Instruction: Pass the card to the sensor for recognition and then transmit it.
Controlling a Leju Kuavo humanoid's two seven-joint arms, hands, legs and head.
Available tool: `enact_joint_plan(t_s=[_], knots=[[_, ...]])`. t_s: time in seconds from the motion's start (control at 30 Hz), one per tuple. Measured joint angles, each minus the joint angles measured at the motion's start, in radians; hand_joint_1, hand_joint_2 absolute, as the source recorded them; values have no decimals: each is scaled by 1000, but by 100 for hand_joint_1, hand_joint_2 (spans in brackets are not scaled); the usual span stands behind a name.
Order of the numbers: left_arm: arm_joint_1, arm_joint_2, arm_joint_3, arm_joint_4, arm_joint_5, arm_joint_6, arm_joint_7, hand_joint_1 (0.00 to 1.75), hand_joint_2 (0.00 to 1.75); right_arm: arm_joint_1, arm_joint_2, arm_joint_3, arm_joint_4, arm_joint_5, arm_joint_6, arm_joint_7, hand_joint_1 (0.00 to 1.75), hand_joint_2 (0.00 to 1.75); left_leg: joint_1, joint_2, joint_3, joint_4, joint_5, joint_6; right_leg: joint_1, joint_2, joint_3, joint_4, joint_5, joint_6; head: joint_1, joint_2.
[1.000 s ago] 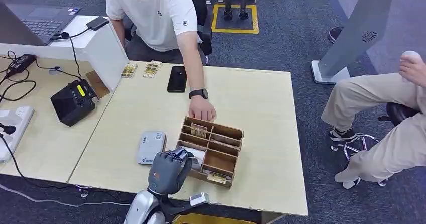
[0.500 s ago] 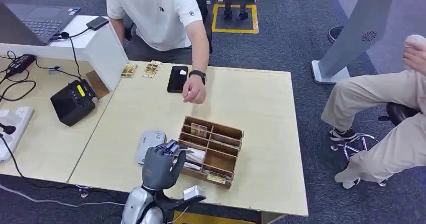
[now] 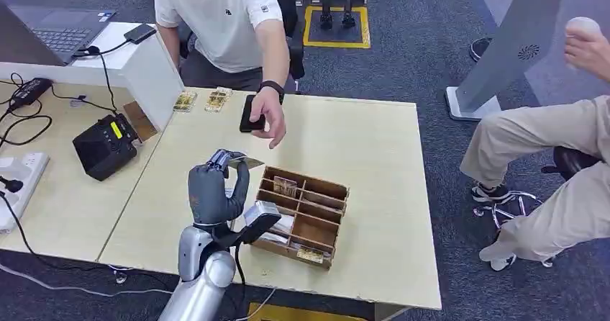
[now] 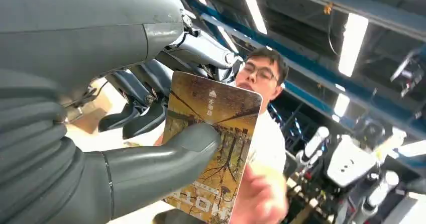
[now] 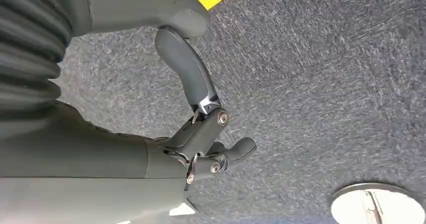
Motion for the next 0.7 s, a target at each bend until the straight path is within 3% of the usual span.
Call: enact_joint_plan(t_s=[0.47, 0.5, 0.7], knots=[[-192, 10, 21, 129, 1, -2, 134, 175, 175, 0, 0, 0, -1, 41, 0, 0, 0, 175, 0, 0, 0, 0, 0, 0, 0, 0, 0, 0, 0, 0, 0, 0], [-203, 11, 21, 140, 5, -2, 143, 141, 175, 0, 0, 0, -1, 45, 0, 0, 0, 175, 0, 0, 0, 0, 0, 0, 0, 0, 0, 0, 0, 0, 0, 0], [-244, 23, 21, 195, 16, -2, 167, 141, 175, -1, 0, 0, -1, 51, 0, 1, 0, 175, 0, 0, 0, 0, 0, 0, 0, 0, 0, 0, 0, 0, 0, 0]])
